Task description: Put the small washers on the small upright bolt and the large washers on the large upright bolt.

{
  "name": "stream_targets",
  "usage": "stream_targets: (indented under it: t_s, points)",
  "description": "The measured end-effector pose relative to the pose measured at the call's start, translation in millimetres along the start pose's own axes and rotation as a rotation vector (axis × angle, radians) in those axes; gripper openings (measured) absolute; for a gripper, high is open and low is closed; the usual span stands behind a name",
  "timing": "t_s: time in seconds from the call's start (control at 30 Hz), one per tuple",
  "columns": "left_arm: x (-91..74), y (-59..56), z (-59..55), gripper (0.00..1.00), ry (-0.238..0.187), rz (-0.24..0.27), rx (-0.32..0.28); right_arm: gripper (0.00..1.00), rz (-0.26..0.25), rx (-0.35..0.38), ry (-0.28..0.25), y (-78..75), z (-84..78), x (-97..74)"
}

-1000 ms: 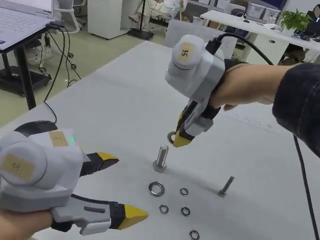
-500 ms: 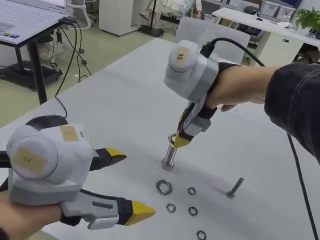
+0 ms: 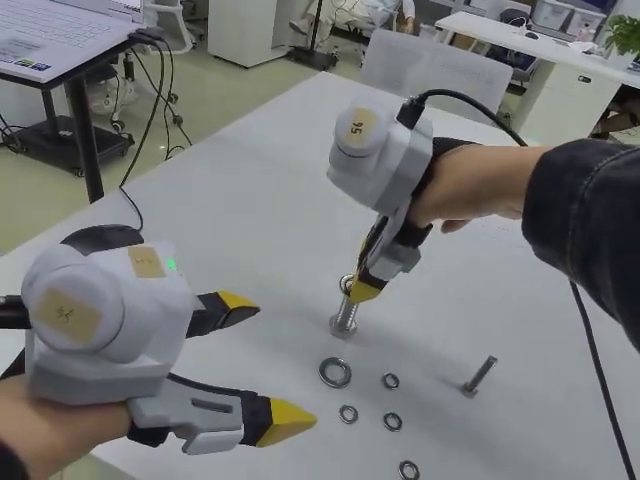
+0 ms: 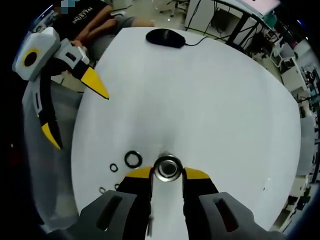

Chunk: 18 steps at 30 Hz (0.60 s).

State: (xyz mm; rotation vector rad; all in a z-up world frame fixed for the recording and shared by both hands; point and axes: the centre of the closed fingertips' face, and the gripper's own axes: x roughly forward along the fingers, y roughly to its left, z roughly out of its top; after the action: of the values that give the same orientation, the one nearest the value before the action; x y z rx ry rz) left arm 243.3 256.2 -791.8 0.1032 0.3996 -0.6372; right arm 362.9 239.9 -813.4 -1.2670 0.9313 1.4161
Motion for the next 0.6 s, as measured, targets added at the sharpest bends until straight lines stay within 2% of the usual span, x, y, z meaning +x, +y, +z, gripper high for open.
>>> stream_targets:
  t_s: [0.4, 0.6]
  points:
    - [1.7, -1.8, 0.1, 0.70, 0.003, -0.003, -0.001, 0.23, 0.004, 0.023, -0.011, 1.2, -3.8, 4.0]
    - [2.2, -1.4, 0.2, 0.69, 0.004, -0.002, -0.002, 0.23, 0.009, 0.028, -0.009, -1.2, -6.0, 12.3]
